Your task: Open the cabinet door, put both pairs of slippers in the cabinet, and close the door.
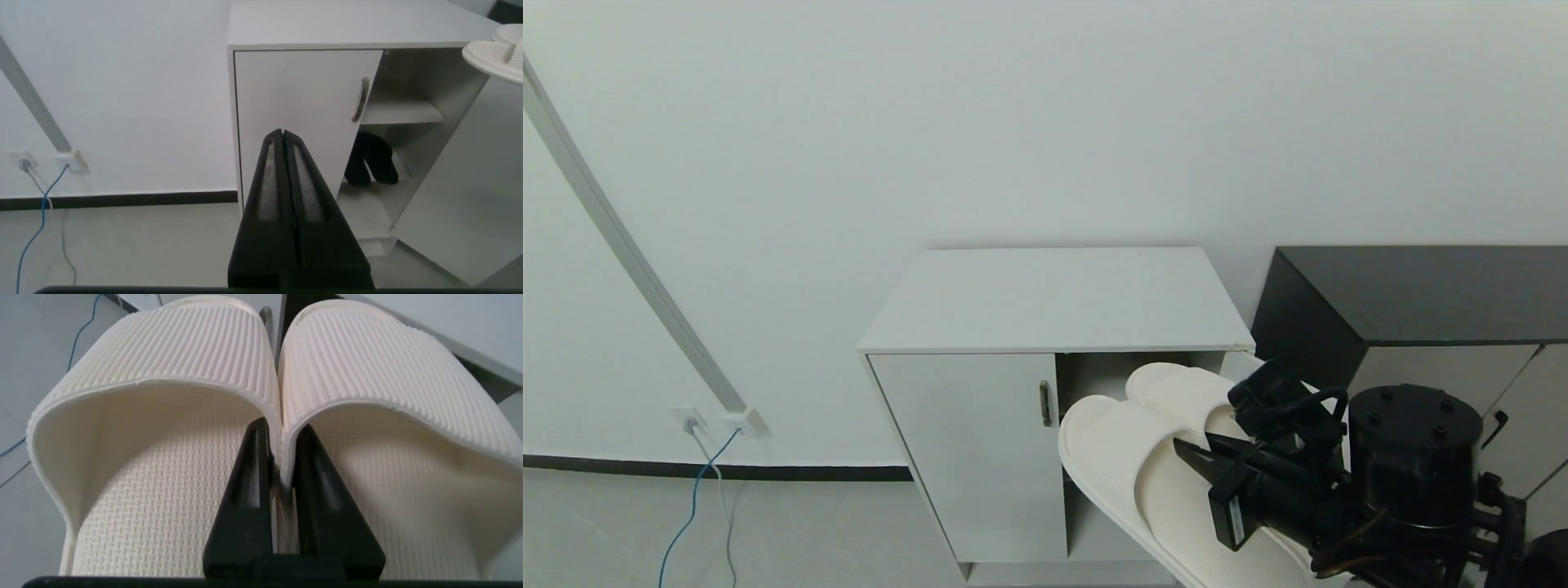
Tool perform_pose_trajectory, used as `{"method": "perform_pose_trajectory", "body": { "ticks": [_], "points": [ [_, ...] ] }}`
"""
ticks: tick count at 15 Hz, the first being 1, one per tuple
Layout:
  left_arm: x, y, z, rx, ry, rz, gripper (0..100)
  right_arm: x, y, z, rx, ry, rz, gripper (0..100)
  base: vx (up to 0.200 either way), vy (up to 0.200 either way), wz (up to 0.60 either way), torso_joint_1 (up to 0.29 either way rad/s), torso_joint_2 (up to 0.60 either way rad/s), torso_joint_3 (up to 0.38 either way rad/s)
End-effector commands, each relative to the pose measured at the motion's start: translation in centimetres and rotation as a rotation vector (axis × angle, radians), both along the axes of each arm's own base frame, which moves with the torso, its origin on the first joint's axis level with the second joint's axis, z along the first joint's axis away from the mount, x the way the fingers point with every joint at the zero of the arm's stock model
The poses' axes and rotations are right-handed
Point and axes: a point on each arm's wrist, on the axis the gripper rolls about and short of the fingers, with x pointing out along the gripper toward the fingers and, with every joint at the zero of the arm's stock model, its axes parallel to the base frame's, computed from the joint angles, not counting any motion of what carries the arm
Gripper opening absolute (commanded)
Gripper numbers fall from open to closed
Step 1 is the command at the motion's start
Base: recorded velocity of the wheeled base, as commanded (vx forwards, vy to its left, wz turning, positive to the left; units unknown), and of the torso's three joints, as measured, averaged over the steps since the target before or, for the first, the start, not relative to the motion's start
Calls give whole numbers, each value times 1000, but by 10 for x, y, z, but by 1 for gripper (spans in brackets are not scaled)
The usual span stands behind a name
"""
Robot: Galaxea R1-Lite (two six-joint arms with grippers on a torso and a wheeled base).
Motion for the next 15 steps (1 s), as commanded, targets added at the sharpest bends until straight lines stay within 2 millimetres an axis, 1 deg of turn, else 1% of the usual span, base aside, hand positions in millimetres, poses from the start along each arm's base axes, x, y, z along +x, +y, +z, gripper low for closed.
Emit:
{"method": "perform_pose_trajectory", "body": {
  "ticks": [1, 6, 15],
  "points": [
    [0, 0, 0, 0, 1, 0, 0, -1, 0, -1, -3, 2, 2, 0, 0, 0, 0, -159, 359, 203],
    [0, 0, 0, 0, 1, 0, 0, -2, -1, -4, -11, 13, 2, 0, 0, 0, 0, -179, 399, 225],
    [0, 0, 0, 2, 1, 0, 0, -4, -2, -4, -11, 13, 5, 0, 0, 0, 0, -216, 536, 316]
  ]
}}
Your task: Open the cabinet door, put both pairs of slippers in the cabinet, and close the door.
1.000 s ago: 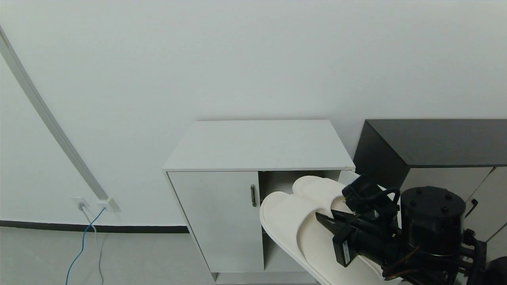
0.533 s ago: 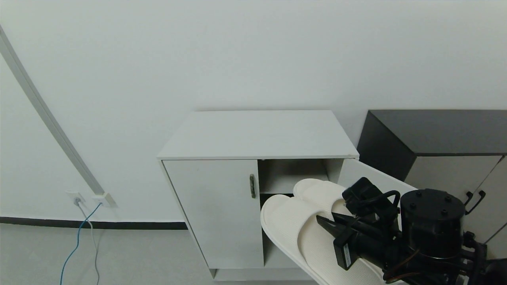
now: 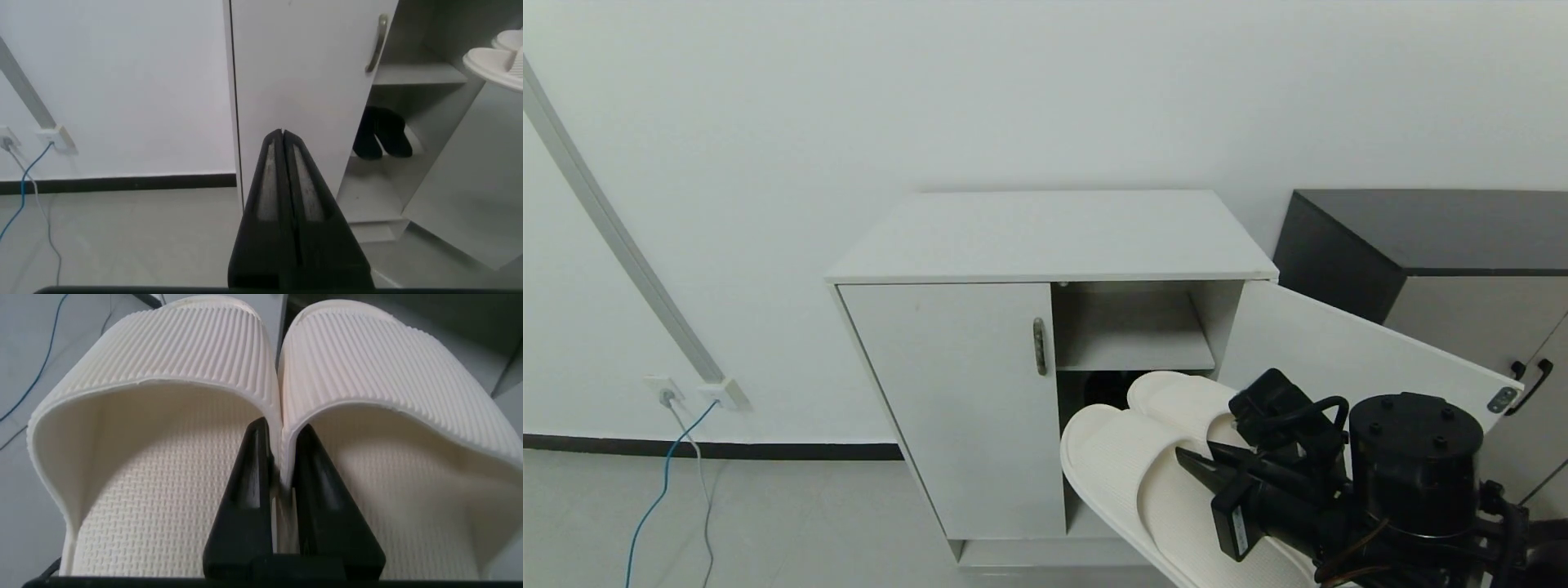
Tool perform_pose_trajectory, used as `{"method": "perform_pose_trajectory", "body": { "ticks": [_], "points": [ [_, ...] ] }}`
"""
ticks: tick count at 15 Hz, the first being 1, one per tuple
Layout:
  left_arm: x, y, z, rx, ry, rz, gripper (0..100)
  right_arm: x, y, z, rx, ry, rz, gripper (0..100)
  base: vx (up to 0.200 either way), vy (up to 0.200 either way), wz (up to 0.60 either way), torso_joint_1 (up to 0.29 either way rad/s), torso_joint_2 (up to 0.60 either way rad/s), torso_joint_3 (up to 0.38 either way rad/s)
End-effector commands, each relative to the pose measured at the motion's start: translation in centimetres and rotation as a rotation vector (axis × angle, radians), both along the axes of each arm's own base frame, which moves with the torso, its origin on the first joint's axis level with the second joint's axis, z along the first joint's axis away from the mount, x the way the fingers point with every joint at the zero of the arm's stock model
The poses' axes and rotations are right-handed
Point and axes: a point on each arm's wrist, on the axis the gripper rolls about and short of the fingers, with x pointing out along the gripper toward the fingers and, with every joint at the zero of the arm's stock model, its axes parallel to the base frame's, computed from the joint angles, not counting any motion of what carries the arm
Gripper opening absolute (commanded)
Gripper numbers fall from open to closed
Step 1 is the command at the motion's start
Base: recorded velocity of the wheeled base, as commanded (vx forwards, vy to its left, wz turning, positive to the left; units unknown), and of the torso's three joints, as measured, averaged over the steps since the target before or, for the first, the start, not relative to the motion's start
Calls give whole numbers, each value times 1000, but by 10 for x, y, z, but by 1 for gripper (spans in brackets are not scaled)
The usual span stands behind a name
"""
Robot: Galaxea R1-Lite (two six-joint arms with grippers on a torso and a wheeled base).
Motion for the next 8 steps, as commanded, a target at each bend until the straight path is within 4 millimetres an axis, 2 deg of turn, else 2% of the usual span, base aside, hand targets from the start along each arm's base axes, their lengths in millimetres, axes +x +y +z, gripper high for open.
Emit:
{"method": "perform_pose_trajectory", "body": {
  "ticks": [1, 8],
  "points": [
    [0, 0, 0, -1, 1, 0, 0, 0, 0, 0, -1, 1, 1, 0, 0, 0, 0, -212, 535, 320],
    [0, 0, 0, -1, 1, 0, 0, -2, 2, -3, -11, 7, 11, 0, 0, 0, 0, -165, 499, 325]
  ]
}}
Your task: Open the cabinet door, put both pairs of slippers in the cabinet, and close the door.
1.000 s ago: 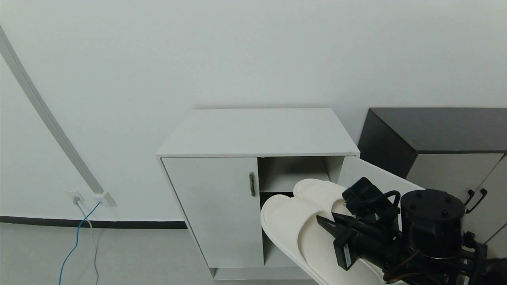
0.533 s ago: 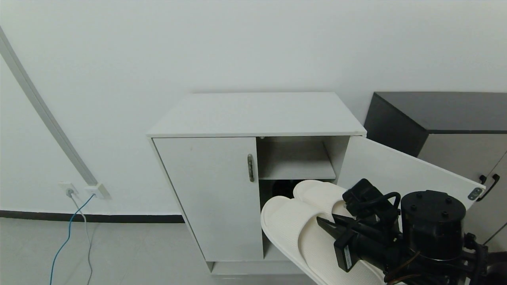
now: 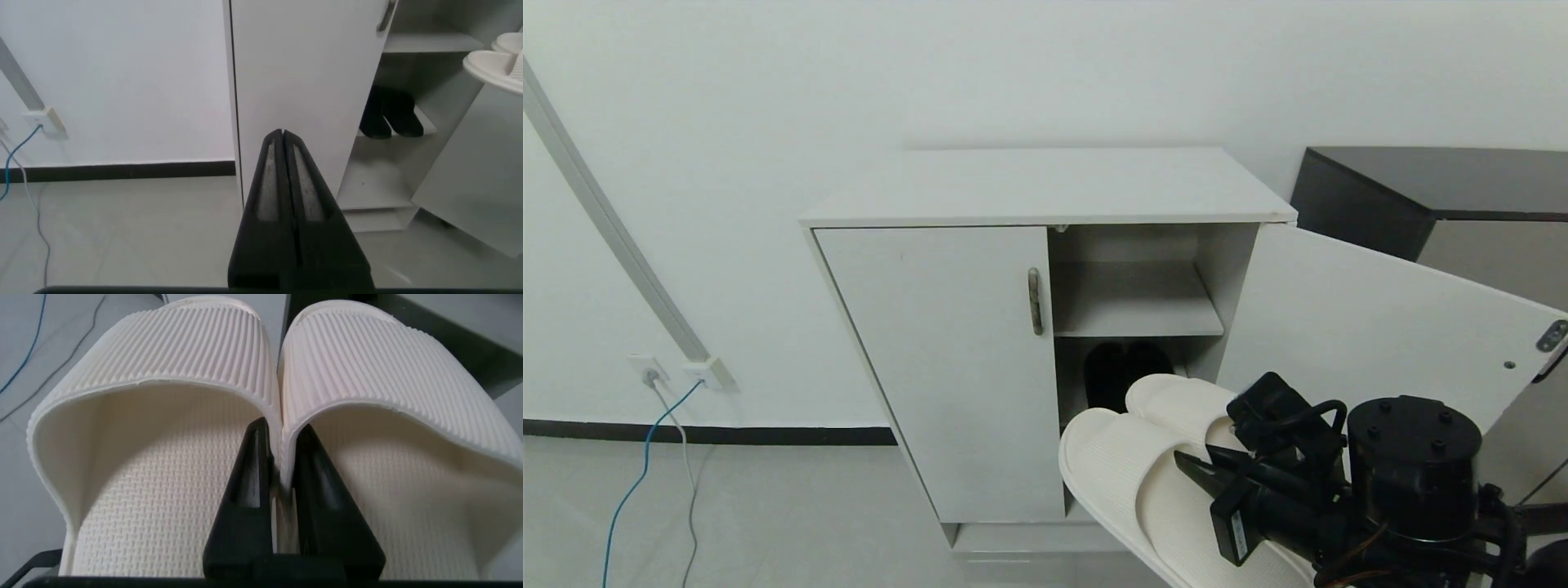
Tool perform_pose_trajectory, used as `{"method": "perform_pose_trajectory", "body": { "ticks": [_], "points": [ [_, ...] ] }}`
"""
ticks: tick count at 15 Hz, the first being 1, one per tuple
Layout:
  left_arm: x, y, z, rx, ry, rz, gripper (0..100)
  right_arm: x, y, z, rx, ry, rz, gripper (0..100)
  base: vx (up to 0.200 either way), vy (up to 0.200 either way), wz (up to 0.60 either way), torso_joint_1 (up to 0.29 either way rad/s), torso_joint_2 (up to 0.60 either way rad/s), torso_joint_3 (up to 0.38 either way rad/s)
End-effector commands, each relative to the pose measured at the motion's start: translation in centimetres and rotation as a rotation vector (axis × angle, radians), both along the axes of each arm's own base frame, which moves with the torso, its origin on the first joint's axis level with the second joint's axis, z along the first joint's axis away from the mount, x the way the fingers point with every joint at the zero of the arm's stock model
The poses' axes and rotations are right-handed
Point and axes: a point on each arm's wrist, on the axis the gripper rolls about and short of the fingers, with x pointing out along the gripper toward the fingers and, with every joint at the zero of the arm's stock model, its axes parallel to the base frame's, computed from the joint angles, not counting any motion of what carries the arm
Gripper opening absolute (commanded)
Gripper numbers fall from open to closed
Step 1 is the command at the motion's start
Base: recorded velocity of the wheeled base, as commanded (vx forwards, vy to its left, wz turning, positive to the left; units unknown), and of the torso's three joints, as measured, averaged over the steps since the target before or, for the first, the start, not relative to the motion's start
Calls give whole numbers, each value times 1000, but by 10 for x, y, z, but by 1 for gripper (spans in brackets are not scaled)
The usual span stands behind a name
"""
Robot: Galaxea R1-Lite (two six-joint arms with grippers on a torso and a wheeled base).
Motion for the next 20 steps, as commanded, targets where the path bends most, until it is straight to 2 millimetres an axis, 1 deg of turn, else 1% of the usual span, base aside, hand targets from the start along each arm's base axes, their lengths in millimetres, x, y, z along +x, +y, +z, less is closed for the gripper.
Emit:
{"method": "perform_pose_trajectory", "body": {
  "ticks": [1, 8, 13, 15, 20],
  "points": [
    [0, 0, 0, 0, 1, 0, 0, -1, 1, -1, -5, 3, 5, 0, 0, 0, 0, -134, 471, 310],
    [0, 0, 0, 1, 1, 0, 0, -3, 2, -3, -13, 7, 15, 0, 0, 0, 0, -101, 464, 359],
    [0, 0, 0, 1, 1, 0, 0, -4, 2, -3, -12, 7, 20, 0, 0, 0, 0, -22, 409, 381],
    [0, 0, 0, 1, 1, 0, 0, -4, 2, -3, -11, 6, 20, 0, 0, 0, 0, 5, 127, 134],
    [0, 0, 0, 1, 1, 0, 0, -6, 1, -3, -12, 7, 23, 0, 0, 0, 0, 0, 12, 8]
  ]
}}
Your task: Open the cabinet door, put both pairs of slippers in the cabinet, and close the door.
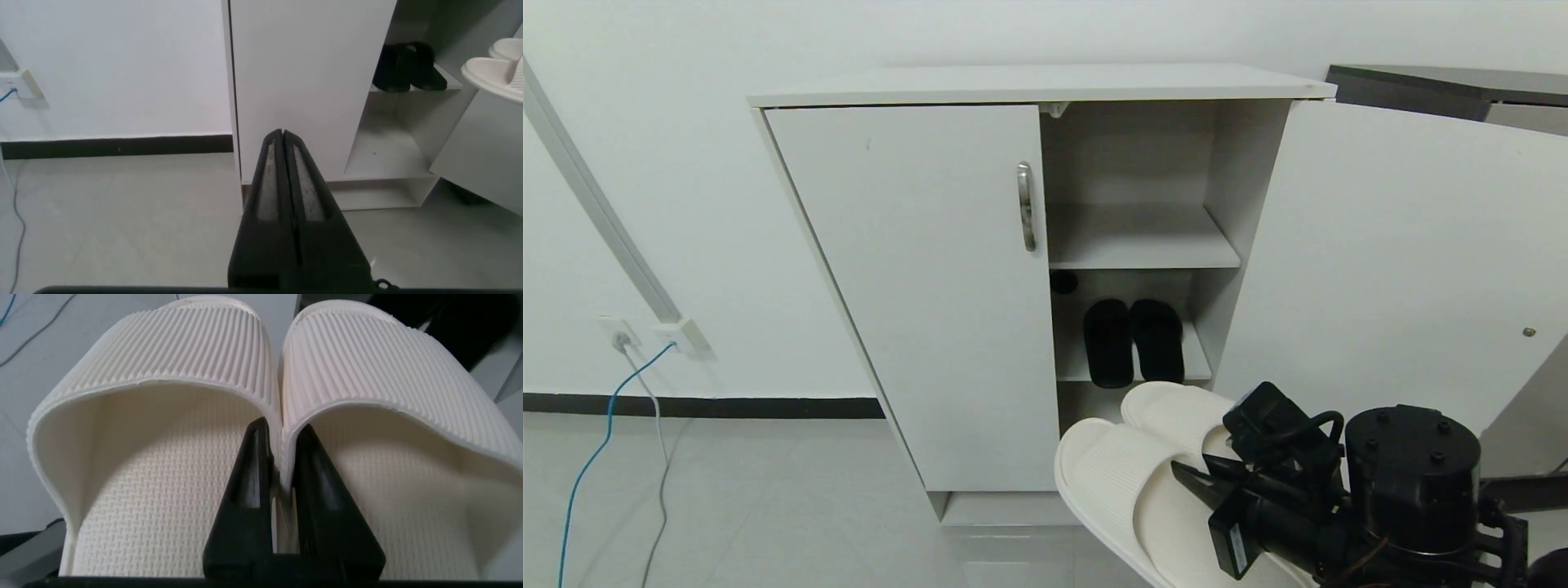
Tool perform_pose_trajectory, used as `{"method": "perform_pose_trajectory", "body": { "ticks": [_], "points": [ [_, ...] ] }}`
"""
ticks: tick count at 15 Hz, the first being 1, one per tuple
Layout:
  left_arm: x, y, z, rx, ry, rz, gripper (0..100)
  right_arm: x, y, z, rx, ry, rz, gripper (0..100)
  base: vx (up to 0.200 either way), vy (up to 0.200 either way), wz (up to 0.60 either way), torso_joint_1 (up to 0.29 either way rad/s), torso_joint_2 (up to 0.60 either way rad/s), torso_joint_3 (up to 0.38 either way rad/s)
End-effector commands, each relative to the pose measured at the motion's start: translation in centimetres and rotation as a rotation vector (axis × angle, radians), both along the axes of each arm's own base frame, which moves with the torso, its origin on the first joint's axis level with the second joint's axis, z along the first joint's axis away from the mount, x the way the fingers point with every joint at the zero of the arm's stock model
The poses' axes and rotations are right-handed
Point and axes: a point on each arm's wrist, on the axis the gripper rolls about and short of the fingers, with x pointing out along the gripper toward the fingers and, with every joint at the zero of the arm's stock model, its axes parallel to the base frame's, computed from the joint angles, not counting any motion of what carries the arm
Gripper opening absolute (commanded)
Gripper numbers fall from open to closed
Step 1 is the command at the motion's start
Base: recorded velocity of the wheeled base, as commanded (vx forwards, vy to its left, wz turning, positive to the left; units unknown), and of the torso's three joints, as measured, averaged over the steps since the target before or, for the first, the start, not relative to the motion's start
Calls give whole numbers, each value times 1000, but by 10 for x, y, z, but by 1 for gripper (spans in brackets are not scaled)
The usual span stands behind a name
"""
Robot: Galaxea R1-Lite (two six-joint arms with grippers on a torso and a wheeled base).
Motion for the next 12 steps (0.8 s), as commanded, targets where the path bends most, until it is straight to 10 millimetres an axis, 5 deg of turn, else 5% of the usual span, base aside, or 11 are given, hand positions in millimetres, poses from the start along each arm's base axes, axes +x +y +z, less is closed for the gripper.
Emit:
{"method": "perform_pose_trajectory", "body": {
  "ticks": [1, 12],
  "points": [
    [0, 0, 0, 0, 1, 1, 0, -2, 0, 0, -2, 1, 5, 0, 0, 0, 0, 0, 0, 0],
    [0, 0, 0, -2, 1, 1, 0, -8, 1, -7, -27, 15, 26, 0, 0, 0, 0, 0, 0, 0]
  ]
}}
